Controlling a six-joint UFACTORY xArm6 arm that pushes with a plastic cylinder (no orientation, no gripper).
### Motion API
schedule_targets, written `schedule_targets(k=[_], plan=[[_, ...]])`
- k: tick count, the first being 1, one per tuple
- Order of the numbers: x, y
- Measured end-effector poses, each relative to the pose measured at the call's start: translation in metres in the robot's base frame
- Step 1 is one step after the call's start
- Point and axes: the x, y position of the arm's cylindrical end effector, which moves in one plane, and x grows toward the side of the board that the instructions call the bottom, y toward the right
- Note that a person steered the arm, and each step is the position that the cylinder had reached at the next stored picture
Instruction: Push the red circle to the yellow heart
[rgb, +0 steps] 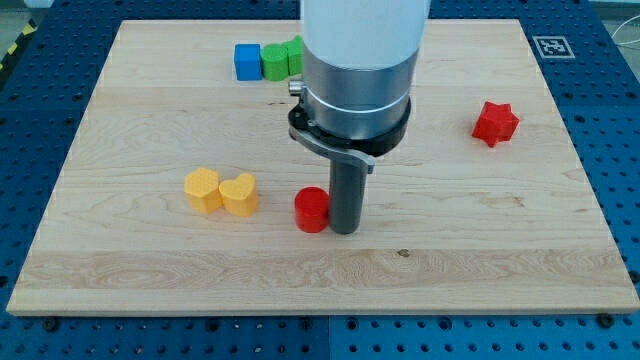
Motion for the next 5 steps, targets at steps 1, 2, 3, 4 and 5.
schedule_targets(k=[1, 2, 3, 4, 5], plan=[[-0.001, -0.009], [-0.005, -0.020], [-0.005, -0.038], [-0.005, -0.048], [-0.002, -0.058]])
